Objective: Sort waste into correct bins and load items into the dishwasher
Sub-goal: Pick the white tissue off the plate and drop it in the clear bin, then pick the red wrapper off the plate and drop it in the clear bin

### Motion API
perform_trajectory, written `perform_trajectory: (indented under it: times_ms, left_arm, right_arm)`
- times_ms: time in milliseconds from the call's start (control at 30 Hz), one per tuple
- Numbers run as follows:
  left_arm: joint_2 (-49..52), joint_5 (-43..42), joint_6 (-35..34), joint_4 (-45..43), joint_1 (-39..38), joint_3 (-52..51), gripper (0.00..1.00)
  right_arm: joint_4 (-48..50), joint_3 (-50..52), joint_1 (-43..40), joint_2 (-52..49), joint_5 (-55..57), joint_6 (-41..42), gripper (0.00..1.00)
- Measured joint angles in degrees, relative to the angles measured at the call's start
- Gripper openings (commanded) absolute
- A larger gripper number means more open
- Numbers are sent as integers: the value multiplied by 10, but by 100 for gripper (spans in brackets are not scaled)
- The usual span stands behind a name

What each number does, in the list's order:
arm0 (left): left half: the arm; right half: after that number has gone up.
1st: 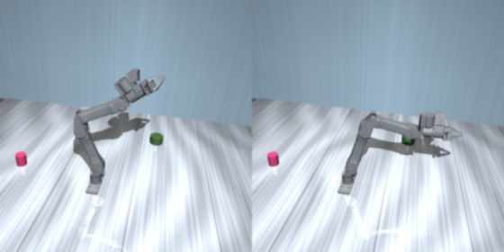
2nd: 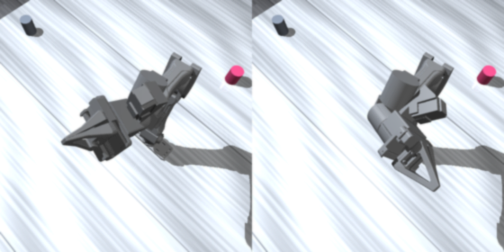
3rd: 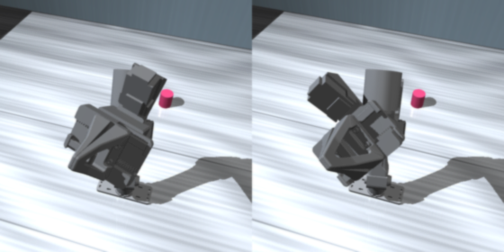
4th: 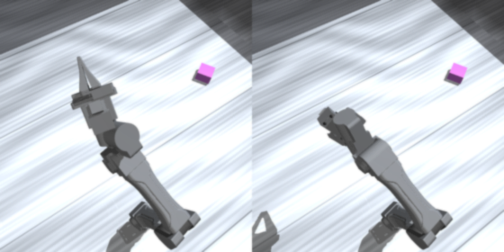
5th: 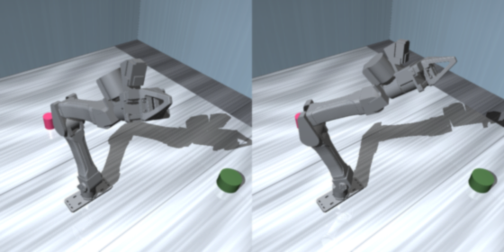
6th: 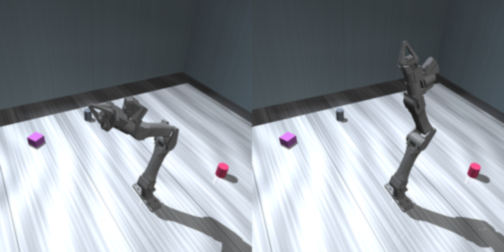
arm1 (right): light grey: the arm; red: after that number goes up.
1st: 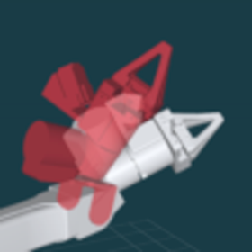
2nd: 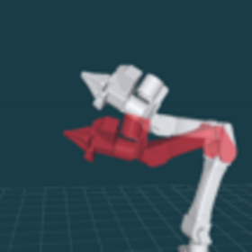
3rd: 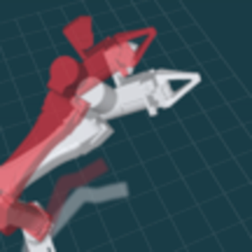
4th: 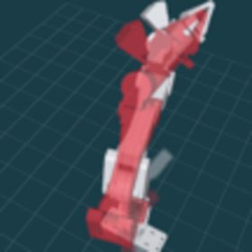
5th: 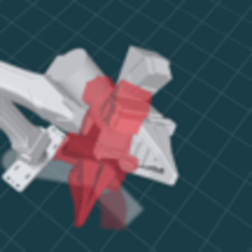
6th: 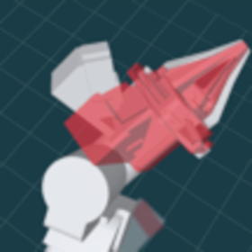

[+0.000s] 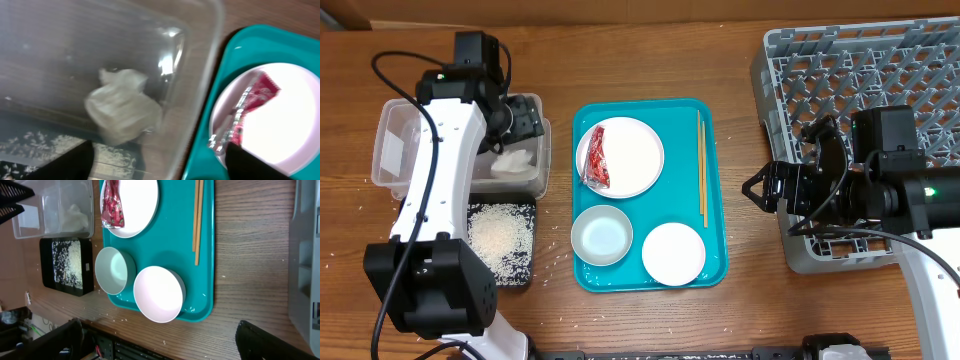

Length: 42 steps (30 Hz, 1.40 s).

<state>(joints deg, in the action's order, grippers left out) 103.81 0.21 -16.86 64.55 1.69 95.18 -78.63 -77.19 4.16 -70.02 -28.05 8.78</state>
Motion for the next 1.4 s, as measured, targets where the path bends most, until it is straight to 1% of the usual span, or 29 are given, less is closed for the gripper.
perform_trajectory:
  times_ms: [67, 100, 133, 167, 200, 333, 400, 467, 533, 600, 667, 733, 767, 800, 967, 1100, 1167, 1267, 1400]
  left_arm:
    - [-2, -9, 0, 2, -9, 5, 96]
    - [-2, -9, 1, 2, -17, 5, 93]
    - [-2, -9, 1, 2, -27, 5, 86]
    - [-2, -8, 1, 1, -41, 5, 82]
    - [-2, -7, 2, 0, -51, 5, 81]
    - [-2, -1, 9, -10, -98, 2, 82]
    - [-2, 11, 11, -25, -124, -5, 76]
    - [5, 26, 13, -50, -154, -24, 65]
    - [24, 34, 17, -68, -172, -38, 59]
    - [61, 39, 12, -81, -184, -48, 51]
    - [107, 42, 7, -89, -185, -55, 41]
    - [137, 41, 5, -93, -184, -61, 26]
    - [153, 41, 6, -99, -184, -63, 16]
    - [159, 40, 3, -101, -184, -63, 4]
    - [170, 21, 3, -94, -184, -61, 4]
    - [161, 12, 3, -45, -181, -33, 4]
    - [137, 11, 3, -17, -173, -13, 4]
    - [74, 19, 3, 7, -150, 9, 4]
    - [-7, 36, -3, 32, -85, 27, 4]
  right_arm:
    - [0, 0, 0, 0, 0, 0, 99]
    - [0, 0, 0, 0, 0, 0, 99]
    - [0, 0, 0, 0, 0, 0, 99]
    - [0, 0, 0, 0, 0, 0, 99]
    - [0, 0, 0, 0, 0, 0, 99]
    - [0, 0, 0, 0, 0, 0, 99]
    - [0, 0, 0, 0, 0, 0, 99]
    - [0, 0, 0, 0, 0, 0, 99]
    - [0, 0, 0, 0, 0, 0, 100]
    - [0, 0, 0, 0, 0, 0, 100]
    - [1, 0, 0, 0, 0, 0, 100]
    - [2, 0, 0, 0, 0, 0, 100]
    - [3, 0, 0, 0, 0, 0, 100]
    - [3, 0, 0, 0, 0, 0, 100]
    - [5, 0, 0, 0, 0, 0, 100]
    - [5, 0, 0, 0, 0, 0, 100]
    - [5, 0, 0, 0, 0, 0, 100]
    - [5, 0, 0, 0, 0, 0, 100]
    - [1, 0, 0, 0, 0, 0, 100]
